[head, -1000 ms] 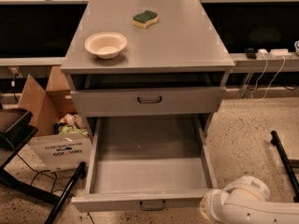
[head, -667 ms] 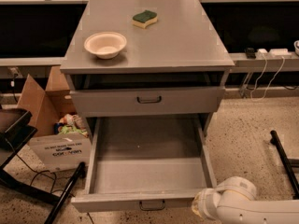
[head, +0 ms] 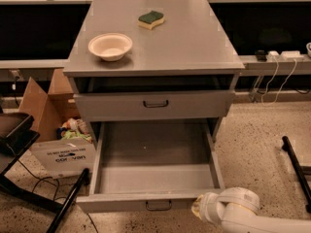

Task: Close middle drawer

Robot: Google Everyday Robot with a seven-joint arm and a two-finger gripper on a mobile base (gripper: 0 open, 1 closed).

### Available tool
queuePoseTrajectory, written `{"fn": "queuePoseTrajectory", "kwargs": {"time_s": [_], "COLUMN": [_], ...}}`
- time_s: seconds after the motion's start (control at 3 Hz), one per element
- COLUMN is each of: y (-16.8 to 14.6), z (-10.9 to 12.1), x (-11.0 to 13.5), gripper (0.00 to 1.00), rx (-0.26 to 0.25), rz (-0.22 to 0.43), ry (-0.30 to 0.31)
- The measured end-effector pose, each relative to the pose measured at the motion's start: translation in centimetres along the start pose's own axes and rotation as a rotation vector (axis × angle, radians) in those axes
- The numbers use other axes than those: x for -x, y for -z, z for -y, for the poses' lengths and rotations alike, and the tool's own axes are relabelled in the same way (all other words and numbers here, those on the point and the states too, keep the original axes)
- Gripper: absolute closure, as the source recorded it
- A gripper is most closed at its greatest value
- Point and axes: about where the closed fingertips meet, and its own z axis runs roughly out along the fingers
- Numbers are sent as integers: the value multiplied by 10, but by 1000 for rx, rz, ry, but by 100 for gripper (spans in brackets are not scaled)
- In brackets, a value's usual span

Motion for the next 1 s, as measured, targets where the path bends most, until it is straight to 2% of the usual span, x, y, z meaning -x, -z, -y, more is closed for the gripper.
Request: {"fn": "queuePoseTrajectory", "kwargs": {"time_s": [0.33,0.67,1.0], "y": [5,9,10], "z": [18,24,13], "x": [13,16,10], "gripper": [100,100,100], "rx": [-106,-143,-132], "rz": [70,74,35], "ry": [-2,59,61]}}
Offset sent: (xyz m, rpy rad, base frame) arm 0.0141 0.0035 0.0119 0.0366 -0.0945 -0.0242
